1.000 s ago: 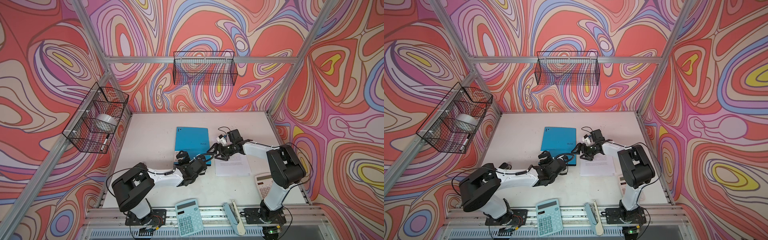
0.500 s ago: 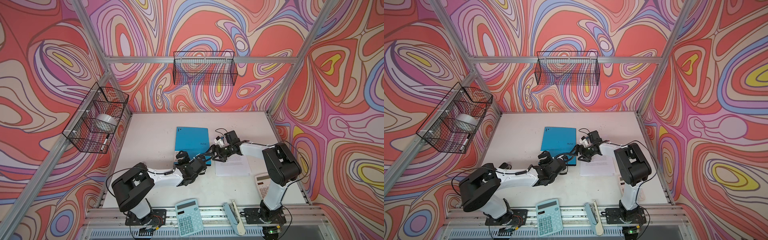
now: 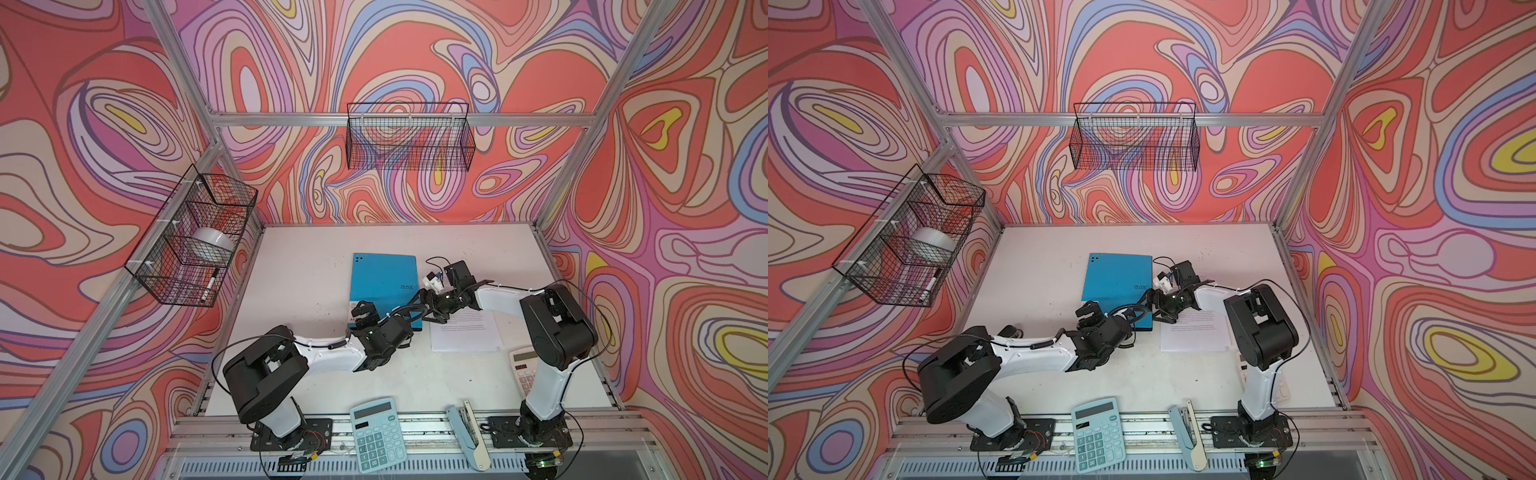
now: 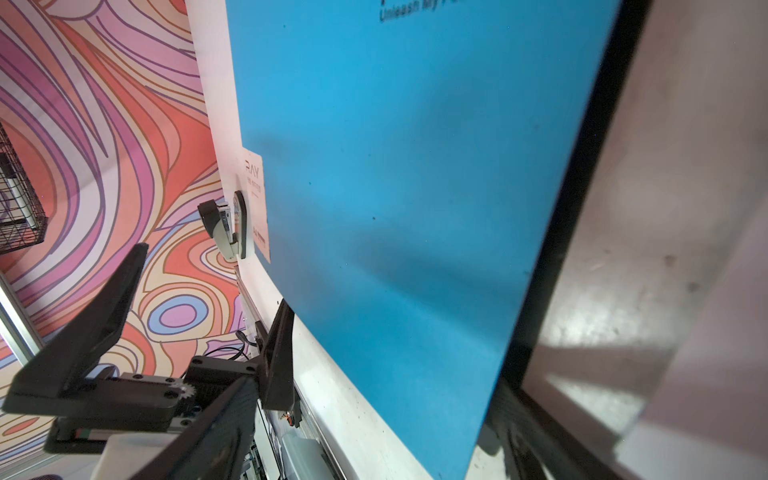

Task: Put the files into the folder

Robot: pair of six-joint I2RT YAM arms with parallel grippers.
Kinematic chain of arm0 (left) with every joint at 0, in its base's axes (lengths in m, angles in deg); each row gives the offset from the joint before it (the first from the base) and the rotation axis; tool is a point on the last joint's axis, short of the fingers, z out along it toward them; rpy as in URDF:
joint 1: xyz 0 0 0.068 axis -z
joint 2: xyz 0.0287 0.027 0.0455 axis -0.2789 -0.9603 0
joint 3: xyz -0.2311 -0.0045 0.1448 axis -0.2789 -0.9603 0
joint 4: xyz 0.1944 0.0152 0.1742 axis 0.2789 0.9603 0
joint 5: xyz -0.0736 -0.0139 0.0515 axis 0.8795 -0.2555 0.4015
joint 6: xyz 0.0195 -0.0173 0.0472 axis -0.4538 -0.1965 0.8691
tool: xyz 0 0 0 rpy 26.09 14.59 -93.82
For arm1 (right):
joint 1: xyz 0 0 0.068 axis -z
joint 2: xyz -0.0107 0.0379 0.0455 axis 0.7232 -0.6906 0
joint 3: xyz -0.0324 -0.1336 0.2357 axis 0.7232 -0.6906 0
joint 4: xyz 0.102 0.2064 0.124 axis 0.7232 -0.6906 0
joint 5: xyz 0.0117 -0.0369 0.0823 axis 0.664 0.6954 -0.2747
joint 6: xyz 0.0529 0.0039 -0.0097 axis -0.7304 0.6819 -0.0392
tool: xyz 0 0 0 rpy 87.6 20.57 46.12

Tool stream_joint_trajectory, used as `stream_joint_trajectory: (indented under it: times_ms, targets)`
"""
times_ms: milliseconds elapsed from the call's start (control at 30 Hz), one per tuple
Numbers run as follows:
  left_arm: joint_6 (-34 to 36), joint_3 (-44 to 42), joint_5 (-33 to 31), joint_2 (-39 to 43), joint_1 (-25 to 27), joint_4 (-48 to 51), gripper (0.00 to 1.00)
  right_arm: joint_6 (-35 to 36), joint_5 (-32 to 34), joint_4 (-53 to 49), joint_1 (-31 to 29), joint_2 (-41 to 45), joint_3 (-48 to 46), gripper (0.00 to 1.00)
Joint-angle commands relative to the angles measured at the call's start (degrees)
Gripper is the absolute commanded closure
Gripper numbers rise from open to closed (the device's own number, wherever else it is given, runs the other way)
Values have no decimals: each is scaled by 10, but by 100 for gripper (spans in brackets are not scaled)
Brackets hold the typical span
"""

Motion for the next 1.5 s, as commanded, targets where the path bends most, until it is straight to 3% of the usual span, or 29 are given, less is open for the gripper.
stream_joint_trajectory:
  times_ms: [0, 133, 367, 733, 933, 1267, 1467]
  targets:
    - [-13, 15, 0, 7, -4, 14, 0, -8, -14, 23, -4, -4, 7, 7]
    - [-28, 24, 18, 10, -4, 49, 0, -17, -20, 38, -3, -1, 5, 7]
    - [-51, 26, 119, 69, -16, 134, 0, -28, -26, 47, -4, 11, 9, 7]
    - [-95, 82, 239, 149, -150, 232, 0, -62, -29, 72, -4, 35, 16, 7]
    - [-168, 215, 379, 144, -249, 342, 0, -86, -17, 78, -18, 57, 39, 7]
    - [-238, 470, 454, 40, -283, 452, 0, -112, -1, 76, -82, 45, 153, 7]
    - [-310, 612, 451, -51, -312, 535, 0, -120, 16, 87, -120, 24, 197, 7]
